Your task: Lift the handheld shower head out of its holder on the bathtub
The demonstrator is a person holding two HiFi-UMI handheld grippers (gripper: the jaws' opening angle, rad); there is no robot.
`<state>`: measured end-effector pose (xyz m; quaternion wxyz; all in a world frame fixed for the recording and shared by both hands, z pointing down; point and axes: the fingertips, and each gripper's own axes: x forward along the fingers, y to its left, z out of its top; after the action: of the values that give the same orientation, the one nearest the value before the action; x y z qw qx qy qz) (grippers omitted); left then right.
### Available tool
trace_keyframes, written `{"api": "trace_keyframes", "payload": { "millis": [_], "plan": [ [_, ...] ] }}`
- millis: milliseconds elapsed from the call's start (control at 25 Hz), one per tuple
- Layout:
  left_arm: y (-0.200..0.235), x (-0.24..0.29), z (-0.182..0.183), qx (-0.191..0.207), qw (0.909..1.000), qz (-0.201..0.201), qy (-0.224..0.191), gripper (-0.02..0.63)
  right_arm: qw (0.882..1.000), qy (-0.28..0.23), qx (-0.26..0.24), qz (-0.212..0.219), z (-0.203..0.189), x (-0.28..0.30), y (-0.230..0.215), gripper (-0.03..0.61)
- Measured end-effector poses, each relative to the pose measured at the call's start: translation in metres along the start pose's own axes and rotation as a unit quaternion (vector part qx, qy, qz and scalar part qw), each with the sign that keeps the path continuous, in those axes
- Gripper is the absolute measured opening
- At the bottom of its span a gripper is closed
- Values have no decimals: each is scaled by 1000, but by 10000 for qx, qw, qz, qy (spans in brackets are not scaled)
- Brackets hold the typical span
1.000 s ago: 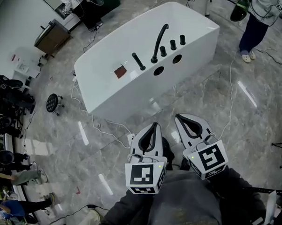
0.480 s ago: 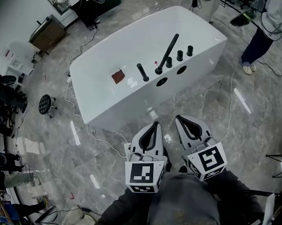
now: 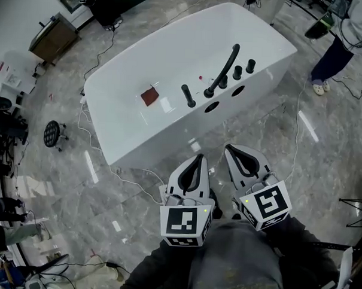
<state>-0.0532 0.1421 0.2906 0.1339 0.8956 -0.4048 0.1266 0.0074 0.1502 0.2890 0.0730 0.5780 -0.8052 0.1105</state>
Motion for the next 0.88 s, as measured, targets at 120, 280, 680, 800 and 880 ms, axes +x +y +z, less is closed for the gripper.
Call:
{"api": "trace_keyframes", "payload": {
  "millis": [120, 280, 680, 800, 880],
  "plan": [
    [18, 4, 2, -26, 10000, -11, 1, 3, 10000, 23, -24, 19, 4, 19, 6, 3],
    [37, 10, 5, -45, 10000, -13, -33, 3, 10000, 47, -87, -7, 6, 34, 10, 3],
    [53, 26, 10, -132, 9999, 32, -5, 3, 9999, 114, -125, 22, 13, 57, 2, 3],
    [59, 37, 16, -117, 9998, 126, -27, 3, 9998, 68, -132, 97, 17, 68, -6, 3],
    [63, 47, 20, -99, 9998, 192, -40, 3, 9998, 53, -131, 152, 20, 76, -13, 3]
  ]
}}
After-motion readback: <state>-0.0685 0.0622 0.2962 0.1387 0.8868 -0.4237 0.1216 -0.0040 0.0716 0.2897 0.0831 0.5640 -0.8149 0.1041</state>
